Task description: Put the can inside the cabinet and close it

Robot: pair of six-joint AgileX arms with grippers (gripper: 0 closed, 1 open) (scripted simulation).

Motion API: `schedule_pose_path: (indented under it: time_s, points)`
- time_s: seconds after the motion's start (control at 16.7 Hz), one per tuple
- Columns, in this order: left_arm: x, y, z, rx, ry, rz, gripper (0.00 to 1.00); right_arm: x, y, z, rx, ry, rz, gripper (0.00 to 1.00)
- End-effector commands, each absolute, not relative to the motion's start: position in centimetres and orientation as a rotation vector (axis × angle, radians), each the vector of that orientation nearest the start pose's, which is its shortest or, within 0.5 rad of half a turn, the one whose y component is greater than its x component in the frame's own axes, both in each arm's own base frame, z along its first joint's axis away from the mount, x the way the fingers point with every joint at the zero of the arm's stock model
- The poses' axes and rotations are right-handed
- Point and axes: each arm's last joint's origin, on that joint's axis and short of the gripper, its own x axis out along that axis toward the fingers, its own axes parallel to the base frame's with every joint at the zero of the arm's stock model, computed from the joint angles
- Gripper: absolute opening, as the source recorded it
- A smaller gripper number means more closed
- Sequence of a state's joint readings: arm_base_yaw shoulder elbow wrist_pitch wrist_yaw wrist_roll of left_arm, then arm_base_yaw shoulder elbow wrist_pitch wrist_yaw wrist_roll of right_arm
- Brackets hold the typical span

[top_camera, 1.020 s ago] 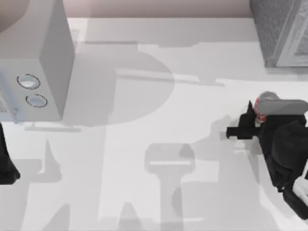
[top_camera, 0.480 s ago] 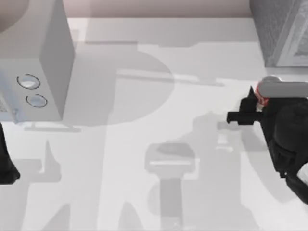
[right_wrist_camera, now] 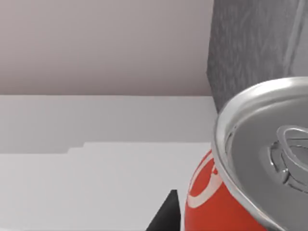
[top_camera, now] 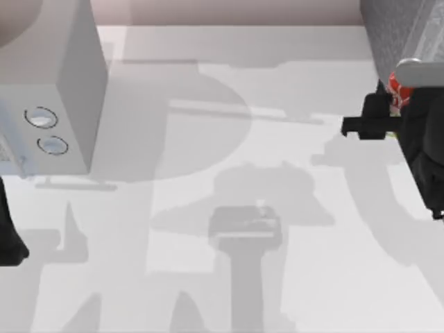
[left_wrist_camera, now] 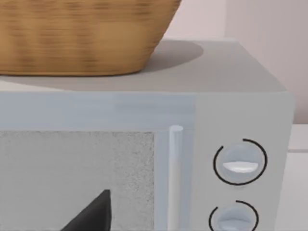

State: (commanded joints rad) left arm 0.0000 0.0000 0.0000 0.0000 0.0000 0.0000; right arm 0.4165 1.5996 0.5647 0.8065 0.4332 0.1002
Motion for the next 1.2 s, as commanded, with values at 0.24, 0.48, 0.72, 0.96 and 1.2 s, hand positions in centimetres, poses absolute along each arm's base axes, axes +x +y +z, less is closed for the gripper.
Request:
schedule_pose_path:
  time_s: [0.24,0.48,0.72,0.96,1.2]
  points:
    - [10.6,-0.1,16.0,0.000,0.000,0.000,1.00,27.6,11.0,18.5,0.000,0.195,-0.009,0.00]
    - [10.6,-0.1,16.0,0.000,0.000,0.000,1.00,27.6,10.9,18.4,0.000,0.198,-0.011,0.00]
    - [10.6,-0.1,16.0,0.000,0.000,0.000,1.00,26.8,10.1,19.2,0.007,0.183,-0.006,0.00]
    - [10.6,-0.1,16.0,0.000,0.000,0.000,1.00,23.9,7.5,21.3,0.019,0.141,-0.002,0.00]
    - [10.6,-0.1,16.0,0.000,0.000,0.000,1.00,19.4,4.2,22.4,0.024,0.090,-0.006,0.00]
